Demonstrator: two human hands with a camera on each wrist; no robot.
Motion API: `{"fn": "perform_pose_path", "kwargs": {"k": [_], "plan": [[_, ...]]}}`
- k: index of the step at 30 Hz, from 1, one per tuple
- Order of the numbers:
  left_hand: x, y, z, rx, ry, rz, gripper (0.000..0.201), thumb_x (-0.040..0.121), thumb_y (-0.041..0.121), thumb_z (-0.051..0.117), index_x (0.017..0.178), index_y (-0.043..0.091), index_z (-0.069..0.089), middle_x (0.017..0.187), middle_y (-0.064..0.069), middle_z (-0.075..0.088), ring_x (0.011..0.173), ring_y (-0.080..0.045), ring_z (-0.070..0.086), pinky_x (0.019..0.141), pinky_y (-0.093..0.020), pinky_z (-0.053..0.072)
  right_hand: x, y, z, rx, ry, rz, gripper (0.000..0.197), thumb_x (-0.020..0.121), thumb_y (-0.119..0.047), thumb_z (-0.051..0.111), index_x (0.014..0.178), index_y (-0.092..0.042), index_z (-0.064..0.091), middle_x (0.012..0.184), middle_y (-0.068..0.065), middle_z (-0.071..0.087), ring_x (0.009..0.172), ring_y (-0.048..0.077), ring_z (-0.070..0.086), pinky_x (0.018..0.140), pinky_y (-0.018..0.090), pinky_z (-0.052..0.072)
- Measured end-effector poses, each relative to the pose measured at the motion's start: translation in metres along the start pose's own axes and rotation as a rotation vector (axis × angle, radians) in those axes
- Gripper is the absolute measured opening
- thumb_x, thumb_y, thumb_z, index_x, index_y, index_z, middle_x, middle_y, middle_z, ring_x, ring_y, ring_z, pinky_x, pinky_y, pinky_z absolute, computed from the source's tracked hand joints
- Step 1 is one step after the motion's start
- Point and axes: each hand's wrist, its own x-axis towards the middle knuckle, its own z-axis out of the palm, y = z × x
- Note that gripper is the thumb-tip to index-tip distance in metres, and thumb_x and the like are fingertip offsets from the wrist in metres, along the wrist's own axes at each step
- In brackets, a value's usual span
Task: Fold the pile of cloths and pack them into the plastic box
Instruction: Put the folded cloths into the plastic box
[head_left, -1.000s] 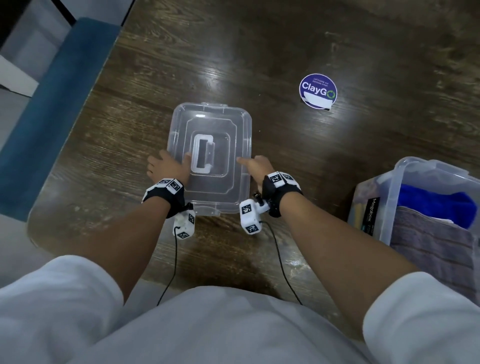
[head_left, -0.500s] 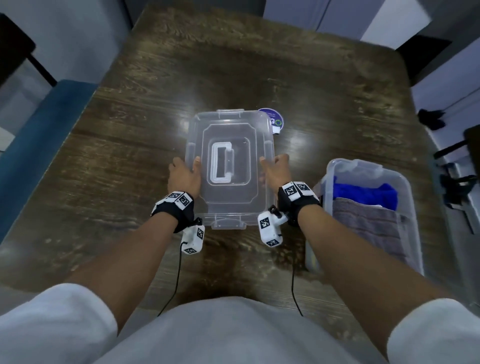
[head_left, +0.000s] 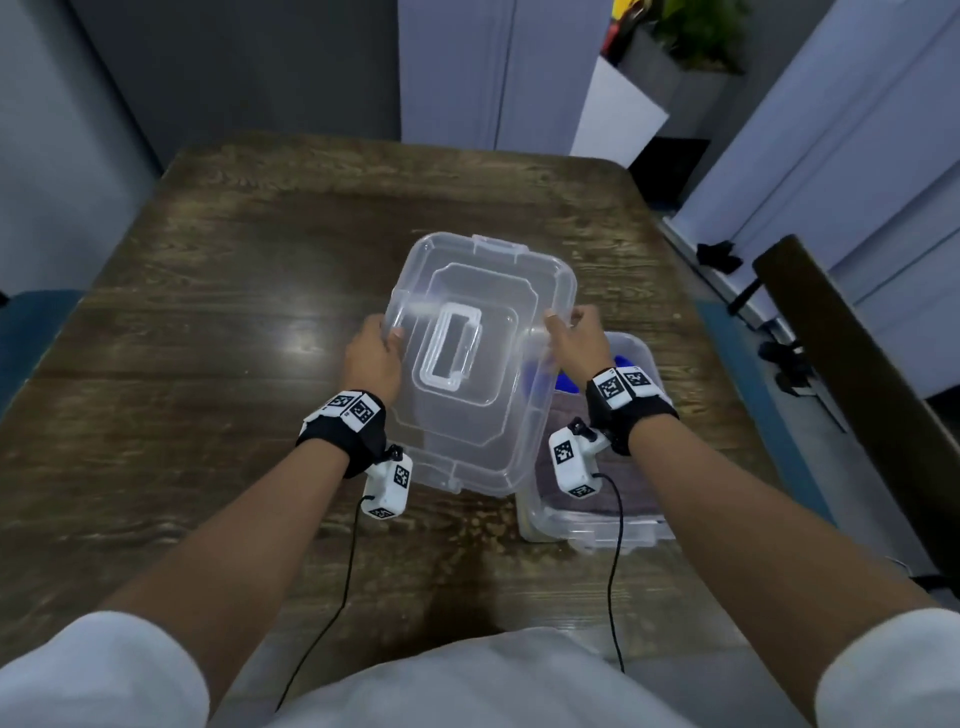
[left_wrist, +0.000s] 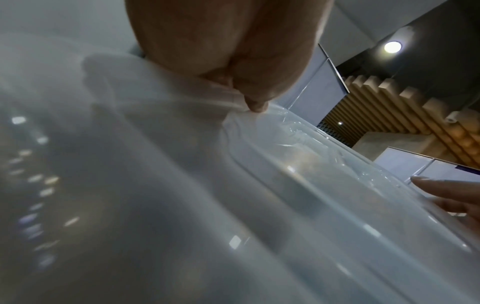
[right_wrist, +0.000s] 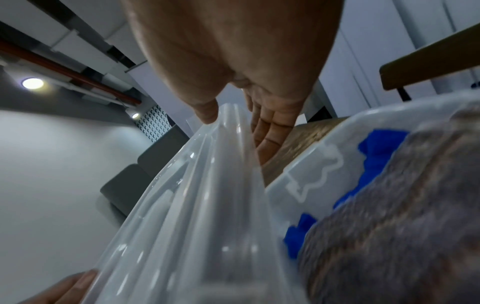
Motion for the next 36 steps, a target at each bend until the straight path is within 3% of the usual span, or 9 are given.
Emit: {"fn": "perform_pose_path", "kwargs": {"k": [5,9,13,18,24,26,28,32,36], "plan": [[-0.010,0.035,0.011,0.020,-0.025,0.021,0.032,0.105,0.031,0.047,0.125,0.008,0.057,0.109,-0.017,0.068,0.100,-0.037,0.063,0.080,-0.038,0.046,0.009,-0.001,-0.062,0.049,0.018,-0.077,0.061,0.100,-0.038,0.057,0.148,-0.016,0.028,0.119,0.013,0.063,0.085,0.026,0.072,0.064,0.038,0.060],[-0.031,0.063,0.035,0.033,-0.069,-0.011,0.031,0.104,0.036,0.046,0.118,0.008,0.052,0.109,-0.019,0.067,0.099,-0.040,0.063,0.087,-0.045,0.051,0.014,0.001,-0.089,-0.067,-0.042,-0.102,0.056,0.098,-0.040,0.057,0.144,-0.016,0.034,0.121,0.004,0.060,0.092,0.024,0.070,0.079,0.044,0.059],[-0.054,0.081,0.058,0.012,-0.134,-0.057,0.030,0.097,0.044,0.050,0.104,0.015,0.048,0.099,-0.015,0.068,0.087,-0.040,0.067,0.084,-0.048,0.056,0.023,0.022,-0.108,-0.201,-0.061,-0.090,0.046,0.101,-0.025,0.049,0.142,-0.011,0.033,0.116,0.013,0.064,0.078,0.026,0.071,0.076,0.044,0.058],[-0.078,0.084,0.079,0.181,-0.235,-0.059,0.038,0.096,0.042,0.054,0.103,0.006,0.050,0.103,-0.020,0.066,0.096,-0.042,0.063,0.086,-0.047,0.054,0.031,0.060,-0.125,-0.412,-0.108,-0.011,0.042,0.103,-0.026,0.044,0.140,-0.007,0.036,0.113,0.020,0.067,0.085,0.031,0.069,0.066,0.033,0.048],[-0.100,0.081,0.104,0.348,-0.295,-0.087,0.027,0.096,0.034,0.051,0.103,0.008,0.046,0.107,-0.021,0.064,0.099,-0.042,0.062,0.083,-0.043,0.051,0.034,0.096,-0.125,-0.566,-0.132,0.042,0.039,0.102,-0.020,0.045,0.132,0.004,0.046,0.126,0.025,0.059,0.102,0.036,0.058,0.076,0.035,0.044],[-0.103,0.081,0.110,0.383,-0.305,-0.114,0.029,0.098,0.034,0.049,0.108,0.007,0.047,0.110,-0.022,0.064,0.101,-0.043,0.062,0.083,-0.042,0.049,0.036,0.105,-0.125,-0.671,-0.127,0.025,0.046,0.100,-0.024,0.047,0.137,0.002,0.046,0.142,0.027,0.045,0.126,0.040,0.049,0.098,0.043,0.044],[-0.103,0.081,0.117,0.346,-0.318,-0.151,0.031,0.100,0.033,0.046,0.115,0.006,0.044,0.114,-0.024,0.063,0.104,-0.044,0.060,0.084,-0.043,0.047,0.035,0.110,-0.126,-0.702,-0.129,0.025,0.051,0.101,-0.027,0.048,0.144,-0.001,0.041,0.151,0.027,0.033,0.135,0.043,0.041,0.107,0.046,0.038],[-0.102,0.082,0.127,0.164,-0.340,-0.198,0.033,0.103,0.031,0.044,0.119,0.003,0.037,0.118,-0.029,0.060,0.105,-0.045,0.060,0.085,-0.044,0.047,0.033,0.115,-0.132,-0.502,-0.190,0.036,0.051,0.104,-0.025,0.046,0.150,-0.008,0.032,0.136,0.023,0.056,0.120,0.041,0.057,0.093,0.041,0.045],[-0.093,0.078,0.121,0.116,-0.377,-0.205,0.033,0.103,0.037,0.046,0.114,0.006,0.038,0.114,-0.023,0.061,0.099,-0.038,0.060,0.077,-0.036,0.041,0.032,0.119,-0.138,-0.389,-0.211,0.086,0.067,0.101,-0.030,0.056,0.155,-0.013,0.020,0.139,0.021,0.056,0.116,0.039,0.061,0.090,0.040,0.049]]}}
